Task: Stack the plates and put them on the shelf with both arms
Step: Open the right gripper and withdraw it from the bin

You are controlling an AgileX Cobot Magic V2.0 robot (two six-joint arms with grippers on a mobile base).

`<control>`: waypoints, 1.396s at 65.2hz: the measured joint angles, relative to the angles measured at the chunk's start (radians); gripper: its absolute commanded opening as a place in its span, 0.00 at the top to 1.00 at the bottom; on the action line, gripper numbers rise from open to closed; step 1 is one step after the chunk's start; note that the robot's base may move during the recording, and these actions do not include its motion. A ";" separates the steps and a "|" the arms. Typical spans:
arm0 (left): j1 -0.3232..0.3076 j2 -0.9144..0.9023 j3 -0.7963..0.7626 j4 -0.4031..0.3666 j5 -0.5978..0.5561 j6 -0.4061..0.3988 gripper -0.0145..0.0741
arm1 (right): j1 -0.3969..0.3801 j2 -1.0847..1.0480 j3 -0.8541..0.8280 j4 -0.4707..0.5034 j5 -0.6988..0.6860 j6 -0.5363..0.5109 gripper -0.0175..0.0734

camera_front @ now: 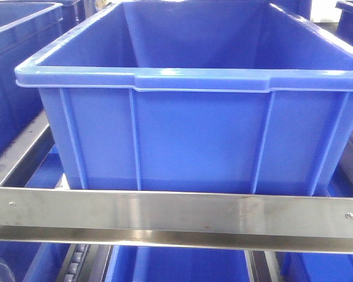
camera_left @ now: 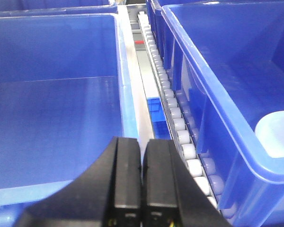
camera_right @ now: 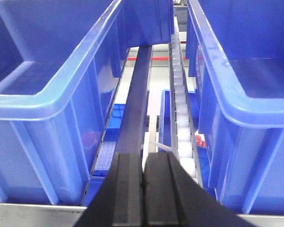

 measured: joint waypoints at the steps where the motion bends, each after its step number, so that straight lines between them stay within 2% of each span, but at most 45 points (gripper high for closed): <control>1: 0.000 0.000 0.000 0.000 0.000 0.000 0.74 | 0.000 0.000 0.000 0.000 0.000 0.000 0.76; 22: -0.013 -0.005 0.005 0.000 -0.002 0.000 0.74 | 0.000 0.000 0.000 0.000 0.000 0.000 0.76; 28: -0.021 -0.037 0.028 0.045 -0.023 0.000 0.74 | 0.000 0.000 0.000 0.000 0.000 0.000 0.76; 35: 0.009 -0.097 0.083 0.116 -0.117 0.000 0.74 | 0.000 0.000 0.000 0.000 0.000 0.000 0.76; 46: 0.089 -0.235 0.204 0.132 -0.224 0.000 0.74 | 0.000 0.000 0.000 0.000 0.000 0.000 0.76; 54: 0.124 -0.343 0.278 0.128 -0.224 -0.004 0.74 | 0.000 0.000 0.000 0.000 0.000 0.000 0.76; 65: 0.132 -0.462 0.386 0.107 -0.219 -0.024 0.74 | 0.000 0.000 0.000 0.000 0.000 0.000 0.76; 77: 0.132 -0.499 0.386 0.078 -0.099 -0.028 0.74 | 0.000 0.000 0.000 0.000 0.000 0.000 0.76; 91: 0.132 -0.499 0.386 0.075 -0.081 -0.028 0.74 | 0.000 0.000 0.000 0.000 0.002 0.000 0.76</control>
